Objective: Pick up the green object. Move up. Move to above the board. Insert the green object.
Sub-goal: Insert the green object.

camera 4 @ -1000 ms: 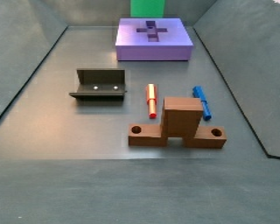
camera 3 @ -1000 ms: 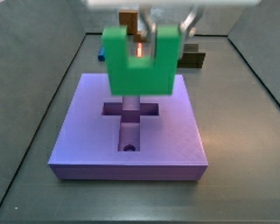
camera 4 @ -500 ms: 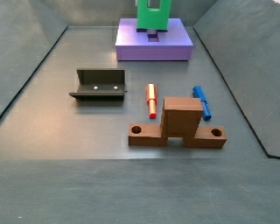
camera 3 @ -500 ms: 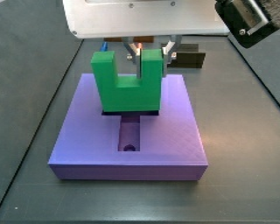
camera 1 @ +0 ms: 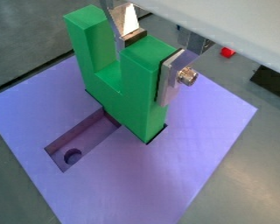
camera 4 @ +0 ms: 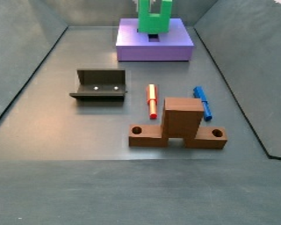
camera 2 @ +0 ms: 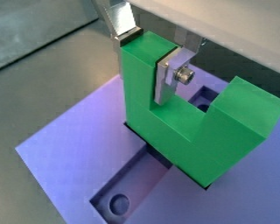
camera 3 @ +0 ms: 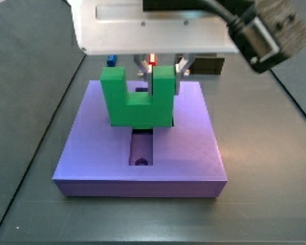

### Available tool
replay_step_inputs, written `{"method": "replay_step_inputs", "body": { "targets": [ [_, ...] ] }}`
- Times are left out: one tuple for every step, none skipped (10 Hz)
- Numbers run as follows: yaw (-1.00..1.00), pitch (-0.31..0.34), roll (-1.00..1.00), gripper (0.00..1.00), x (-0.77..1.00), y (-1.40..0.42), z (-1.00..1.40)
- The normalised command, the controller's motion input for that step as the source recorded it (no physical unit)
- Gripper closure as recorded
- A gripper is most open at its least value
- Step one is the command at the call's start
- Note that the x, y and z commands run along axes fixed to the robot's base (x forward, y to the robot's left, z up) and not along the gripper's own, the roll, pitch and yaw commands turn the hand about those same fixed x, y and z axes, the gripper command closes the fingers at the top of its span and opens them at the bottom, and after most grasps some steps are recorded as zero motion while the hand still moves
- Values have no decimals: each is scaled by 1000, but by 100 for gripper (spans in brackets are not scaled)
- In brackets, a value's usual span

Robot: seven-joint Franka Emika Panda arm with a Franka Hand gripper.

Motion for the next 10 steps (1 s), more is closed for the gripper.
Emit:
{"method": "replay_step_inputs", "body": {
  "targets": [
    [-74, 0, 113, 100, -203, 0, -226],
    [0, 11, 121, 100, 0, 0, -289],
    [0, 90, 151, 100, 97, 9, -600],
    [-43, 96, 153, 100, 183, 89, -874],
    [-100, 93, 117, 100, 294, 71, -960],
    [-106, 87, 103, 100, 306, 51, -994],
    [-169, 130, 121, 100, 237, 0, -886],
    [0, 0, -10, 100, 0, 0, 0],
    [0, 0, 9, 100, 0, -31, 0],
    [0, 0, 0, 100, 0, 0, 0]
  ]
}}
